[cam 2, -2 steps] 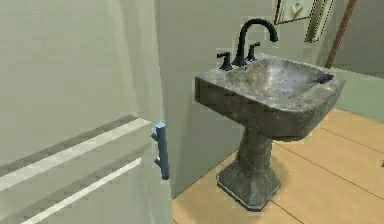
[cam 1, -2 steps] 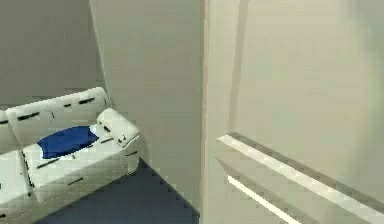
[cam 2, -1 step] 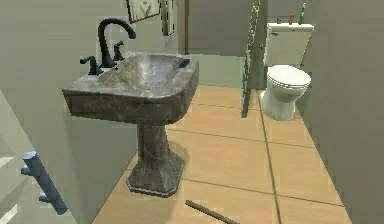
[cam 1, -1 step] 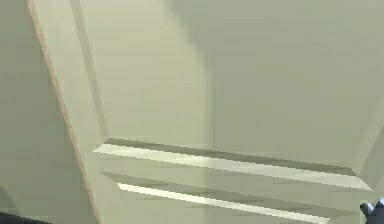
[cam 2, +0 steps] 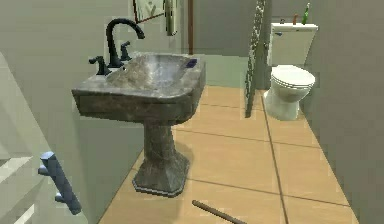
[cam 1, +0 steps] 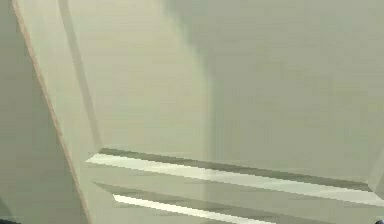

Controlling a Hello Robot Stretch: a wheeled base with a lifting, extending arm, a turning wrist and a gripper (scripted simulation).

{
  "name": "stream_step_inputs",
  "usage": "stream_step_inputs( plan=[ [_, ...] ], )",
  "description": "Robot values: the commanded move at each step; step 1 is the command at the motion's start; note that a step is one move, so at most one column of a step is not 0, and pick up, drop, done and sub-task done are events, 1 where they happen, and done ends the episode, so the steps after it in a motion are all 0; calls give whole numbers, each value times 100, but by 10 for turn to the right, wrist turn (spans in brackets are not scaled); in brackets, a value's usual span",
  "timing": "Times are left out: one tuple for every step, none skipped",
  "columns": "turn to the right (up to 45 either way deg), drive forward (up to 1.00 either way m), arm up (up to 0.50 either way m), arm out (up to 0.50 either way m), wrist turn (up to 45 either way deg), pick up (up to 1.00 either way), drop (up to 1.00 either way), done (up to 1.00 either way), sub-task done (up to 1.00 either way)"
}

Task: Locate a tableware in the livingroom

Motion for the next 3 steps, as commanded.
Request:
stream_step_inputs(
  plan=[
    [-450, 0, 0, 0, 0, 0, 0, 0, 0],
    [-300, 0, 0, 0, 0, 0, 0, 0, 0],
    [0, 30, 0, 0, 0, 0, 0, 0, 0]
  ],
)
